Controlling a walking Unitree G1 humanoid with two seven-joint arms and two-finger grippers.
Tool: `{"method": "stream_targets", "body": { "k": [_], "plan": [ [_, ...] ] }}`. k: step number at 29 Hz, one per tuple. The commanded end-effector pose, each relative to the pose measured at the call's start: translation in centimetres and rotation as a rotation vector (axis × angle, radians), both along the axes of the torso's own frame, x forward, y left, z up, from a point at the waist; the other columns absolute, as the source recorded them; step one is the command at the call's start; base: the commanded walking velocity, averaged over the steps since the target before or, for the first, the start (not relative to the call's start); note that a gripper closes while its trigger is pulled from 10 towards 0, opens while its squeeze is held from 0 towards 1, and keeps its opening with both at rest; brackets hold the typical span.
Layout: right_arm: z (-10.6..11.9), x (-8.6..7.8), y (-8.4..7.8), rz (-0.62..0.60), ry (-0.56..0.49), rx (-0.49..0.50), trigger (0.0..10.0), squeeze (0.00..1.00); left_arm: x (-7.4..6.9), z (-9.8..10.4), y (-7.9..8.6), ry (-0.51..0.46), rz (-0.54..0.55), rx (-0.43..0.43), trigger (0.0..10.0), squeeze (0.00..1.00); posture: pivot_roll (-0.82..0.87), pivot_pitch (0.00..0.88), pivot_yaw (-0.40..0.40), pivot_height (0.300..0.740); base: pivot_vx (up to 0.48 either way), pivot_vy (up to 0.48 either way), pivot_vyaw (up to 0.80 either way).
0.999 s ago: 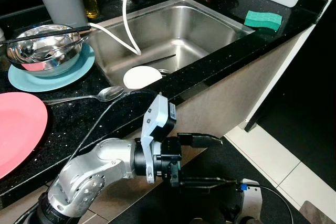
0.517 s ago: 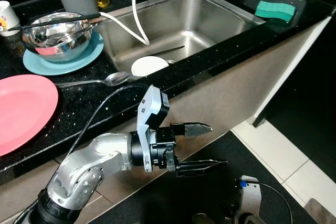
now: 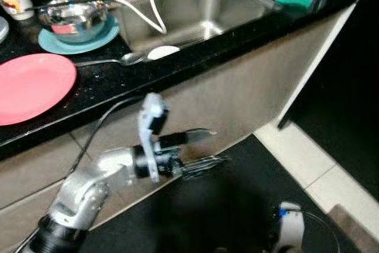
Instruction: Kitchen organization
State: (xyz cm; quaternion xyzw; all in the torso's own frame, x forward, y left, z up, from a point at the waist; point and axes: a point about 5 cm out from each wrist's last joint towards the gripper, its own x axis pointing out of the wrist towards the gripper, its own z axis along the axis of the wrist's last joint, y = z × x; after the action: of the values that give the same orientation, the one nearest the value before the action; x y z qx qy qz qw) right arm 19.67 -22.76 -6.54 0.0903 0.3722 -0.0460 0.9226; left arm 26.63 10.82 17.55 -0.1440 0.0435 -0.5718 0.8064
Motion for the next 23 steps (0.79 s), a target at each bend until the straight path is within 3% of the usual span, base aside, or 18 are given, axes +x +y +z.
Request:
{"method": "stream_targets", "body": {
  "k": [1, 2, 3, 4, 8, 9, 13, 15, 16, 20, 23],
  "plan": [
    [-0.4, -0.7, 0.4, 0.01, 0.018, 0.023, 10.0, 0.0, 1.0, -2.4, 2.6, 0.073, 0.123, 0.046, 10.0, 0.0, 0.01, 0.135, 0.034, 0.74, 0.0, 0.0, 0.0],
    [-0.4, -0.7, 0.4, 0.012, 0.017, 0.026, 10.0, 0.0, 1.3, -3.3, 3.3, 0.095, 0.162, 0.068, 10.0, 0.0, 0.01, 0.133, 0.033, 0.74, 0.0, 0.0, 0.0],
    [-0.4, -0.7, 0.4, 0.018, 0.017, 0.027, 10.0, 0.0, 1.5, -5.4, 4.7, 0.181, 0.233, 0.078, 10.0, 0.0, 0.01, 0.129, 0.033, 0.74, 0.0, 0.0, 0.8],
    [-0.4, -0.7, 0.4, 0.018, 0.017, 0.027, 10.0, 0.0, 1.5, -5.4, 4.7, 0.181, 0.233, 0.078, 10.0, 0.0, 0.01, 0.129, 0.033, 0.74, 0.0, 0.0, 0.8],
    [-0.4, -0.7, 0.5, 0.025, 0.018, 0.027, 10.0, 0.0, 1.3, -9.3, 6.3, 0.305, 0.335, 0.16, 10.0, 0.0, 0.0, 0.125, 0.03, 0.74, 0.0, 0.0, 0.8],
    [-0.4, -0.6, 0.5, 0.028, 0.017, 0.031, 10.0, 0.0, 0.4, -12.6, 7.1, 0.416, 0.391, 0.229, 10.0, 0.0, 0.0, 0.13, 0.029, 0.74, 0.0, 0.0, 0.8],
    [-0.3, -0.5, 0.5, 0.038, 0.01, 0.032, 10.0, 0.0, -1.2, -16.9, 7.3, 0.57, 0.454, 0.37, 10.0, 0.0, -0.02, 0.134, 0.019, 0.74, 0.0, 0.0, 0.8],
    [-0.3, -0.5, 0.5, 0.04, 0.007, 0.032, 10.0, 0.0, -1.5, -17.5, 7.2, 0.592, 0.464, 0.389, 10.0, 0.0, -0.03, 0.138, 0.021, 0.74, 0.0, 0.0, 0.8],
    [-0.2, -0.5, 0.4, 0.041, -0.006, 0.033, 10.0, 0.0, -2.1, -19.0, 7.3, 0.635, 0.504, 0.436, 10.0, 0.0, -0.05, 0.13, 0.024, 0.74, 0.0, 0.0, 0.79],
    [-0.1, -0.3, 0.5, 0.055, -0.03, 0.031, 10.0, 0.0, -3.2, -21.1, 8.0, 0.698, 0.588, 0.531, 10.0, 0.0, -0.05, 0.116, 0.031, 0.74, 0.0, 0.0, 0.79],
    [0.0, -0.2, 0.6, 0.058, -0.046, 0.038, 10.0, 0.0, -3.5, -21.7, 8.4, 0.713, 0.628, 0.566, 10.0, 0.0, -0.06, 0.117, 0.042, 0.74, 0.0, 0.0, 0.79]
  ]
}}
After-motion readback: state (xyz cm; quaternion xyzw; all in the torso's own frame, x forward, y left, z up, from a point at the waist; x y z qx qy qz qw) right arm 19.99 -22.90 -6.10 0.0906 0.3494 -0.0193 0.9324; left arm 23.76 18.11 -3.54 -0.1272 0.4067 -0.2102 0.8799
